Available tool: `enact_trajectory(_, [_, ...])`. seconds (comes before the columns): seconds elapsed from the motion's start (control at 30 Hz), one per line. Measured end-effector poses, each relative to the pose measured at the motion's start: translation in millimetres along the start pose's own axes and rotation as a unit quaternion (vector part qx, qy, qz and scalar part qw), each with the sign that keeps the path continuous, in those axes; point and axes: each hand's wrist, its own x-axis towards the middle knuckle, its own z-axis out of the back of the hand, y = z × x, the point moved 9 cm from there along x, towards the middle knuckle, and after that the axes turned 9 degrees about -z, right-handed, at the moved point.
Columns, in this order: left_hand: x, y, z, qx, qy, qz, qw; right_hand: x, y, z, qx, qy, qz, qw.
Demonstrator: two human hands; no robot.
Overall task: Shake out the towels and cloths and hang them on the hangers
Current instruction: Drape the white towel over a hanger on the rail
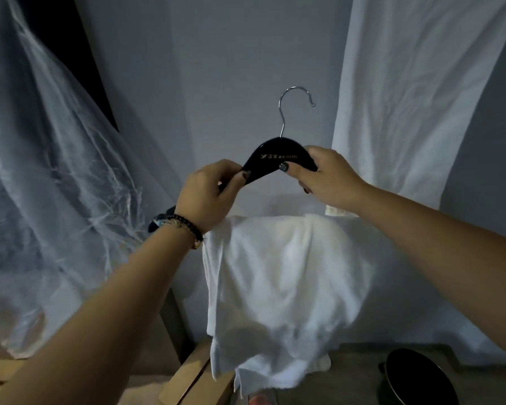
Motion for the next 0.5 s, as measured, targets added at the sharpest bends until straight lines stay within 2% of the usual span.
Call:
enact_trajectory(0.07, [-32,15,25,-0.002,-0.172,0.009,0.985,8,6,-2,-0.033,-0.043,-0.002,0.999])
enact_trajectory(0.1, [-55,26,32,-0.004,-0.239,0.044,0.970,11,8,-2,-0.048,-0.056,-0.005,0.997])
enact_trajectory(0.13, [-78,40,30,-0.014,-0.272,0.097,0.957,13,10,-1,-0.057,-0.063,-0.008,0.996])
enact_trajectory(0.2, [-112,65,2,-0.062,-0.236,0.208,0.947,17,13,2,-0.055,-0.066,-0.016,0.996])
enact_trajectory(0.27, [-126,79,-30,-0.118,-0.168,0.273,0.940,18,16,2,-0.059,-0.065,-0.023,0.996])
enact_trajectory(0.37, [-118,77,-43,-0.142,-0.144,0.281,0.938,14,23,4,-0.068,-0.071,-0.020,0.995])
enact_trajectory(0.5, [-114,75,-39,-0.142,-0.169,0.298,0.929,7,20,11,-0.065,-0.078,-0.038,0.994])
